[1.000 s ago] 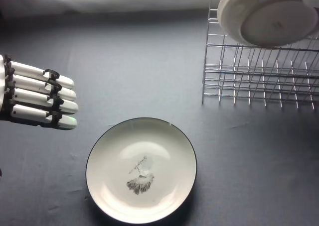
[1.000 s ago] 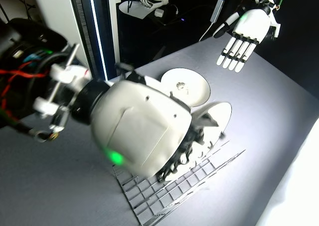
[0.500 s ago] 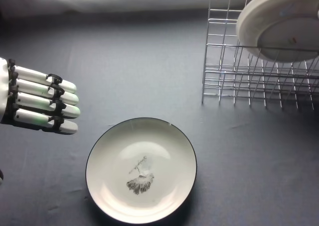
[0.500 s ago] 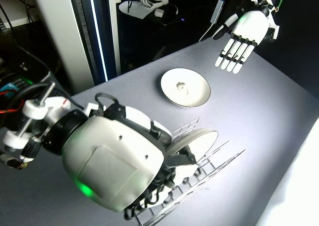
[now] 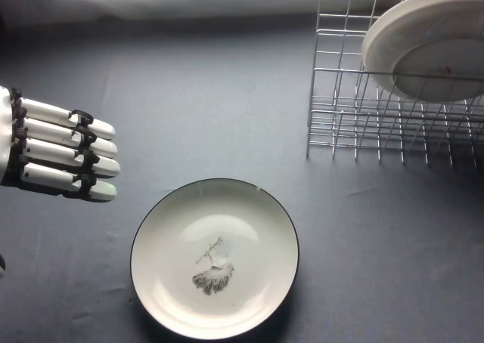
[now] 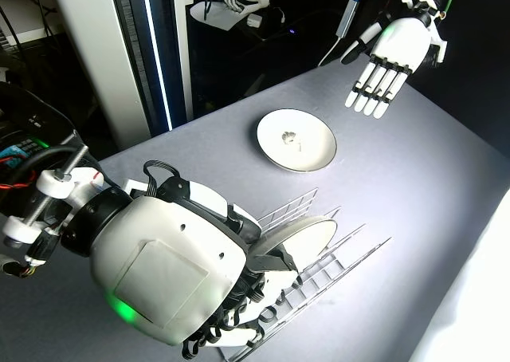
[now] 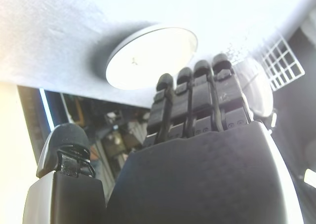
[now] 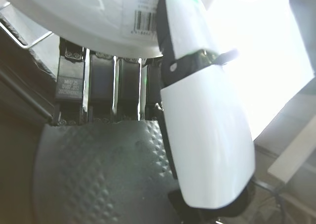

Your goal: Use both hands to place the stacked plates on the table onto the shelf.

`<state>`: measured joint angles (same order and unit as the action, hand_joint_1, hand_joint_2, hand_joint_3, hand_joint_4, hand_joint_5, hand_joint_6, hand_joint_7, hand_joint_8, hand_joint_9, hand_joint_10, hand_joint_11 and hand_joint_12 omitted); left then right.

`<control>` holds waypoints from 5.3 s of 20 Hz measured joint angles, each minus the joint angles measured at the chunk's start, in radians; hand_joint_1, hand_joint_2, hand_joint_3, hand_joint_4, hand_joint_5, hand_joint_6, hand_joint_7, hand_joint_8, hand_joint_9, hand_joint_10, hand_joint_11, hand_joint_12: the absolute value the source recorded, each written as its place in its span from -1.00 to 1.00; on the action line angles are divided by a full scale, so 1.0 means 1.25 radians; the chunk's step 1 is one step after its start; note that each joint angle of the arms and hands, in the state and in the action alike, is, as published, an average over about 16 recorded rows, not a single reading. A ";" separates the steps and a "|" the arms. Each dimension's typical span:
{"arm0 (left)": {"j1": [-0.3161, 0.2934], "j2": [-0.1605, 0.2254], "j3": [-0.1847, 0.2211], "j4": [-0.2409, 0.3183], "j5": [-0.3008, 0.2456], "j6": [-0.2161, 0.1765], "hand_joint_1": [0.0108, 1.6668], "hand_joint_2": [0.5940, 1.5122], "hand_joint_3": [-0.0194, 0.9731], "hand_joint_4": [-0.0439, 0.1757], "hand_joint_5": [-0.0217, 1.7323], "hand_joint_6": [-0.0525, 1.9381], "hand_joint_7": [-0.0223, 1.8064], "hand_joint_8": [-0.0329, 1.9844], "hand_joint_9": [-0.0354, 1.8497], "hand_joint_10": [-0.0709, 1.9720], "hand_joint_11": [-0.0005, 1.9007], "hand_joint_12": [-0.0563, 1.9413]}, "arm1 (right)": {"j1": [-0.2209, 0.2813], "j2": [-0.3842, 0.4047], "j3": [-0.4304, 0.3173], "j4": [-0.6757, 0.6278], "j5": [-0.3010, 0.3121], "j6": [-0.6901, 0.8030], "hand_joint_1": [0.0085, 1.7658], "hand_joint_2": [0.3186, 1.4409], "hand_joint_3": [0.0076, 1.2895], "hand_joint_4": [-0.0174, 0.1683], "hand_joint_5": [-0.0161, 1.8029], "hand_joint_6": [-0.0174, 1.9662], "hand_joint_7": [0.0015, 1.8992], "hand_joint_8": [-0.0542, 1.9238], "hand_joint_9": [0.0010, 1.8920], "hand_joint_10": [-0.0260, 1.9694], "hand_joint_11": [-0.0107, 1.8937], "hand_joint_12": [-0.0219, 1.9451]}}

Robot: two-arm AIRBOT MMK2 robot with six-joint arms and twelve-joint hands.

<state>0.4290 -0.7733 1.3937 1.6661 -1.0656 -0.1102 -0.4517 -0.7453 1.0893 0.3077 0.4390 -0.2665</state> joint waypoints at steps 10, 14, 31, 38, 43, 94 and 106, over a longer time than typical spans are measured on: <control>0.010 -0.008 -0.018 -0.009 -0.001 -0.013 -1.00 0.24 -0.93 -0.59 -0.87 -0.94 -0.93 -0.97 -0.94 -0.92 -0.98 -0.94 | 0.024 0.000 0.002 -0.066 0.019 0.001 0.40 0.37 -0.99 -0.88 -0.28 -0.67 -0.30 -0.87 -0.35 -0.96 -0.79 0.00; 0.016 -0.014 -0.040 -0.015 0.001 -0.024 -1.00 0.24 -0.93 -0.59 -0.87 -0.94 -0.92 -0.97 -0.94 -0.92 -0.98 -0.94 | 0.053 0.000 -0.009 -0.157 0.031 0.001 0.29 0.31 -0.99 -0.89 -0.49 -0.93 -0.52 -0.93 -0.57 -0.97 -0.89 -0.28; 0.100 -0.080 -0.088 -0.026 0.099 -0.037 -0.99 0.26 -0.93 -0.60 -0.85 -0.94 -0.90 -0.97 -0.94 -0.92 -0.98 -0.94 | 0.109 -0.040 -0.093 -0.911 0.097 0.004 0.04 0.05 -0.99 -0.80 -0.96 -0.97 -0.98 -0.94 -0.99 -0.97 -0.97 -0.97; 0.121 -0.107 -0.068 -0.032 0.140 -0.027 -0.99 0.25 -0.93 -0.61 -0.83 -0.94 -0.87 -0.97 -0.92 -0.92 -0.98 -0.95 | 0.100 -0.078 -0.104 -1.046 0.097 0.005 0.30 0.10 -0.99 -0.77 -0.96 -0.97 -0.98 -0.94 -0.99 -0.97 -0.96 -0.96; 0.139 -0.123 -0.046 -0.038 0.156 -0.023 -0.99 0.24 -0.93 -0.62 -0.81 -0.94 -0.86 -0.97 -0.91 -0.92 -0.98 -0.95 | 0.090 -0.097 -0.122 -1.076 0.086 0.006 0.55 0.22 -0.99 -0.77 -0.96 -0.97 -0.98 -0.94 -0.98 -0.97 -0.96 -0.92; 0.232 -0.123 -0.037 -0.061 0.192 -0.026 -1.00 0.30 -0.93 -0.66 -0.91 -0.98 -0.96 -0.98 -0.98 -0.97 -0.96 -0.92 | 0.009 -0.432 -0.065 -1.059 -0.180 0.023 1.00 0.54 -0.99 -0.83 -0.94 -0.97 -0.95 -0.94 -0.89 -0.97 -0.99 -0.41; 0.224 -0.126 -0.034 -0.056 0.191 -0.030 -0.99 0.32 -0.93 -0.66 -0.90 -0.98 -0.95 -0.98 -0.98 -0.97 -0.96 -0.92 | 0.007 -0.454 -0.043 -1.054 -0.147 0.020 0.72 0.44 -0.99 -0.80 -0.47 -0.86 -0.50 -0.88 -0.48 -0.86 -0.71 -0.09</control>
<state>0.7090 -0.9311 1.3506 1.5964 -0.8268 -0.1476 -0.4435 -1.3133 1.0359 -1.0102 0.2550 -0.2416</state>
